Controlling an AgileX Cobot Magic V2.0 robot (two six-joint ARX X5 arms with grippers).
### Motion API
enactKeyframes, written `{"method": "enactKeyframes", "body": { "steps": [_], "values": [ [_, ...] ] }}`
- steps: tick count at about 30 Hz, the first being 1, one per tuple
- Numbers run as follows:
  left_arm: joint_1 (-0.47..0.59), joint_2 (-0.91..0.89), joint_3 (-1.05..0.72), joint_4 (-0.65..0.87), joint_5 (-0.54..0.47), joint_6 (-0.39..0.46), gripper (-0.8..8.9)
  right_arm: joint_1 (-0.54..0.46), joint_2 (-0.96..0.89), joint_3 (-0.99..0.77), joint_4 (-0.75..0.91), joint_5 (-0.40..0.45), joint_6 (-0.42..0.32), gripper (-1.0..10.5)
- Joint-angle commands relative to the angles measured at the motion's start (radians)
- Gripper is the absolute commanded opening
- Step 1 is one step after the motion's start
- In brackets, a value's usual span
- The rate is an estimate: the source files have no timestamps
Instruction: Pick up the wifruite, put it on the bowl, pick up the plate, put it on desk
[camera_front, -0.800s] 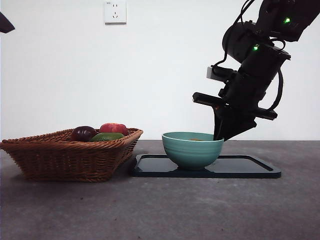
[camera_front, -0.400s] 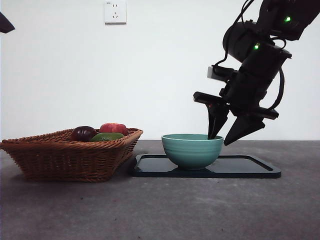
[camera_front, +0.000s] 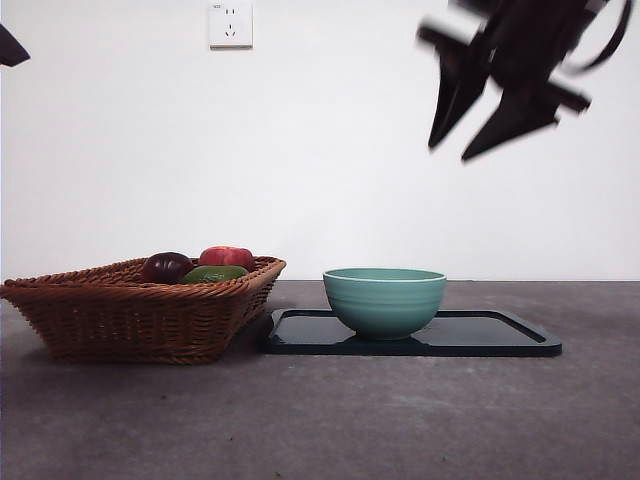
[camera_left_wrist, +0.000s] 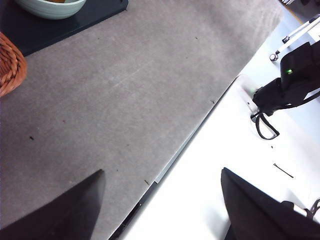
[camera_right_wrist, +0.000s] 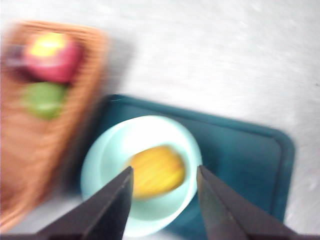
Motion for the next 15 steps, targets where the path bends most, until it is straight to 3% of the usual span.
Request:
{"method": "enactKeyframes", "body": {
  "steps": [1, 9, 15],
  "values": [
    [-0.004, 0.005, 0.014, 0.004, 0.008, 0.012, 3.73, 0.006, -0.079, 0.019, -0.063, -0.055, -0.024, 2.0],
    [-0.004, 0.005, 0.014, 0.005, 0.008, 0.012, 3.73, 0.045, -0.294, 0.017, -0.341, -0.061, -0.09, 2.0],
    [-0.004, 0.005, 0.014, 0.005, 0.008, 0.012, 3.73, 0.118, -0.42, -0.031, -0.385, -0.061, -0.086, 2.0]
  ]
}}
